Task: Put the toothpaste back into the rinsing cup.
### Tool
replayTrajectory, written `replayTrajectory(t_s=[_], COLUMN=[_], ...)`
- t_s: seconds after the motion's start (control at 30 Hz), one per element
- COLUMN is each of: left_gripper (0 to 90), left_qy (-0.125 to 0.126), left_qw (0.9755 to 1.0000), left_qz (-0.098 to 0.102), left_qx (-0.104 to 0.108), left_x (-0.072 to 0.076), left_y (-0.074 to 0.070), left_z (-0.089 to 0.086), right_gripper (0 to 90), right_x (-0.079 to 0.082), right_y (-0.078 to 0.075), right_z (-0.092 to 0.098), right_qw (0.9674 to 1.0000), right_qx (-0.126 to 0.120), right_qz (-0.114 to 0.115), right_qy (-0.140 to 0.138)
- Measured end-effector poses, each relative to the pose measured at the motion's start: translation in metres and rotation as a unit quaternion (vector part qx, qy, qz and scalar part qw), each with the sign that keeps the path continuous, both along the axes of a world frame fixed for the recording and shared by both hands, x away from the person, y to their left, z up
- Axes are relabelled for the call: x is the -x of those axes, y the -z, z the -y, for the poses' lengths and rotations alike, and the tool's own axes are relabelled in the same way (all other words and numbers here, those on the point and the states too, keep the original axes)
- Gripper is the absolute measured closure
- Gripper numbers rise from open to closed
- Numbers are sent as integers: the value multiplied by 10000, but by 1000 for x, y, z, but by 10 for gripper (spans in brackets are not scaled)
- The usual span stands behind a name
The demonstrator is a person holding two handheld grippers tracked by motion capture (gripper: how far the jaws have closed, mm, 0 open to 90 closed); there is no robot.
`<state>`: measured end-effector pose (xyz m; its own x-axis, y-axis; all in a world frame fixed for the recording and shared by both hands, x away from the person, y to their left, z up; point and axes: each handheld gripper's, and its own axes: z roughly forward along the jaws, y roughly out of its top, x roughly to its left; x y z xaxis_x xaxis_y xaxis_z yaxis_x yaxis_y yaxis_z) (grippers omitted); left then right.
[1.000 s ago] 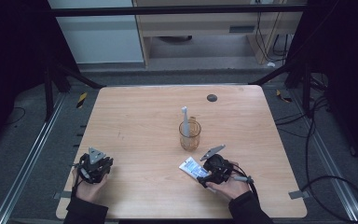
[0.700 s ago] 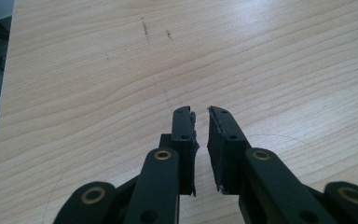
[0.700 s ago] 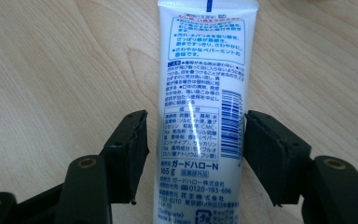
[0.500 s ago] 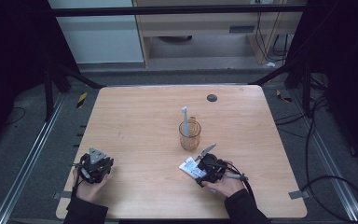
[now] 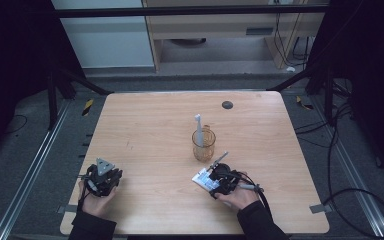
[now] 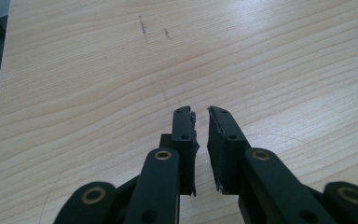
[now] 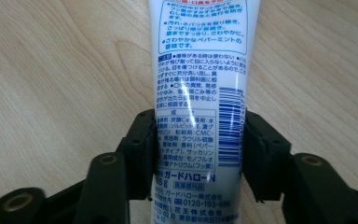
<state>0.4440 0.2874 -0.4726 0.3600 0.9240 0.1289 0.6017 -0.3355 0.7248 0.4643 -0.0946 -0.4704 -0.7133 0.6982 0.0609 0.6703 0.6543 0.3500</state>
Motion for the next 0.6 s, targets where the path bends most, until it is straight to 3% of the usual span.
replayTrajectory(t_s=[0.17,0.33,0.43,0.6], left_gripper=[801,801,802,802], left_qy=[-12,-12,-15,-13], left_qw=[10000,10000,10000,10000], left_qz=[13,16,25,32], left_qx=[6,7,10,12], left_x=[0,0,0,0], left_y=[0,0,-1,-1], left_z=[-1,-1,-1,0], right_gripper=[639,676,683,687], right_x=[1,7,11,22], right_y=[-4,-7,-13,-31], right_z=[4,8,12,29], right_qw=[9999,9995,9984,9929], right_qx=[-108,-328,-531,-1003], right_qz=[54,34,206,638], right_qy=[17,-10,-37,54])
